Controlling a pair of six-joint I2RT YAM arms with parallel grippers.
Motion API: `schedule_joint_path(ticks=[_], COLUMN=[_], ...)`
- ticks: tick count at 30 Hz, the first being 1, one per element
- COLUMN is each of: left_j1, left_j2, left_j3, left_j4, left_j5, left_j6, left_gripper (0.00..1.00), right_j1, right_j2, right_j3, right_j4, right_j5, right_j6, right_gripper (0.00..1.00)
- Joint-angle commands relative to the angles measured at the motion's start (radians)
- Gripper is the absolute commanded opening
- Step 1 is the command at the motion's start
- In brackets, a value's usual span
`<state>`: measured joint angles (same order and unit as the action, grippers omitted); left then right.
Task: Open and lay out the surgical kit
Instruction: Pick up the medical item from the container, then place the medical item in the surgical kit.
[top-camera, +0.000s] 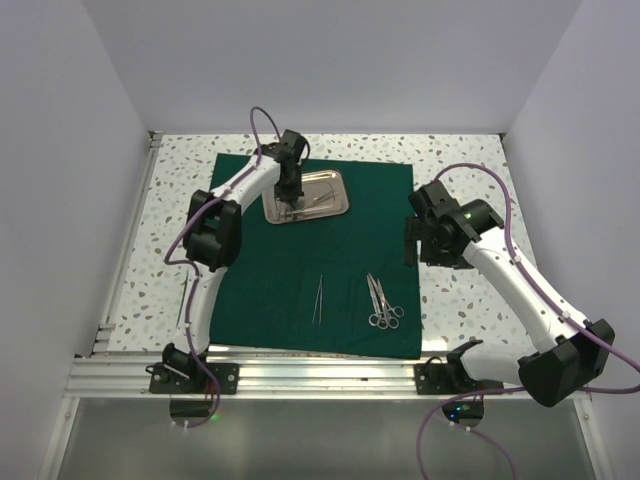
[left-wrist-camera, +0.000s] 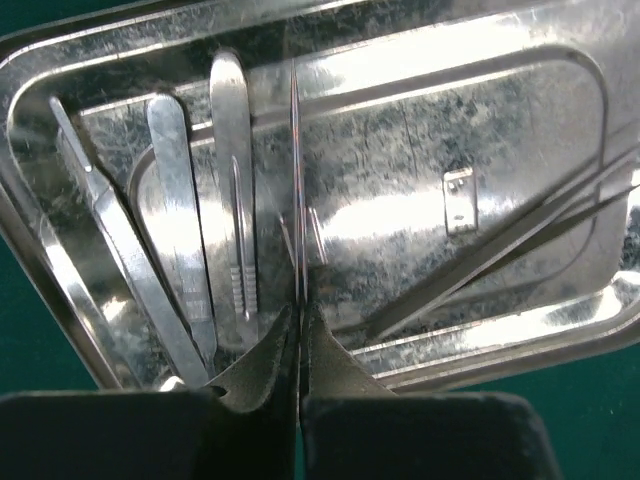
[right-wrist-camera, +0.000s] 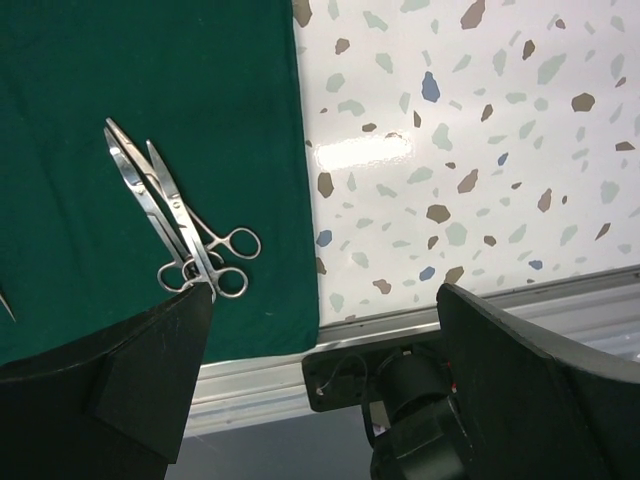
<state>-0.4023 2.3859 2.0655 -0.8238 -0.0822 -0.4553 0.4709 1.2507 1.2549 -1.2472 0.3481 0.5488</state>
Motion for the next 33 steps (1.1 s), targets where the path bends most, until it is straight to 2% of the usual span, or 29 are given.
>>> schedule_joint_path(ticks=[1, 5, 6, 10, 15, 18, 20, 22, 23, 27, 29, 33], left_j1=[-0.050, -0.121, -0.138, -0.246, -0.380, -0.432, -0.464, -0.478, -0.483, -0.486, -0.484, -0.442], left_j2=[-0.158, -0.312, -0.342, -0.494, -0.571, -0.585, -0.593, -0.594, -0.594, -0.590, -0.580, -0.518], left_j3=[-0.027, -0.204, -0.303, -0.531, -0.776, -0.840, -0.851, -0.851, -0.849, -0.783, -0.733, -0.528], left_j4=[-0.017, 0.005, 0.030, 0.089, 0.158, 0.166, 0.163, 0.155, 0.150, 0.100, 0.040, -0.055], left_j5=[-0.013, -0.036, -0.037, -0.024, 0.007, 0.013, 0.025, 0.033, 0.038, 0.042, 0.015, -0.063], left_j6=[-0.028, -0.092, -0.126, -0.206, -0.314, -0.371, -0.390, -0.413, -0.416, -0.419, -0.407, -0.306], left_gripper=[0.00, 0.00, 0.00, 0.00, 0.00, 0.00, 0.00, 0.10, 0.20, 0.40, 0.46, 0.49], right_j1=[-0.003, -0.003, -0.003, -0.003, -0.003, -0.002, -0.002, -0.002, -0.003, -0.002, -0.003, -0.003], right_j2=[-0.010, -0.010, -0.011, -0.014, -0.036, -0.053, -0.060, -0.066, -0.066, -0.073, -0.079, -0.089], right_j3=[0.009, 0.006, 0.005, -0.009, -0.043, -0.064, -0.084, -0.098, -0.100, -0.094, -0.083, -0.069], right_j4=[0.029, 0.043, 0.046, 0.054, 0.060, 0.061, 0.063, 0.068, 0.069, 0.062, 0.058, 0.037], right_j5=[-0.018, -0.038, -0.043, -0.063, -0.078, -0.083, -0.084, -0.092, -0.093, -0.080, -0.072, -0.047], right_j6=[-0.012, -0.030, -0.039, -0.062, -0.096, -0.108, -0.112, -0.113, -0.113, -0.110, -0.105, -0.086], right_gripper=[0.98, 0.98, 0.98, 0.98, 0.98, 0.98, 0.98, 0.98, 0.99, 0.98, 0.99, 0.98])
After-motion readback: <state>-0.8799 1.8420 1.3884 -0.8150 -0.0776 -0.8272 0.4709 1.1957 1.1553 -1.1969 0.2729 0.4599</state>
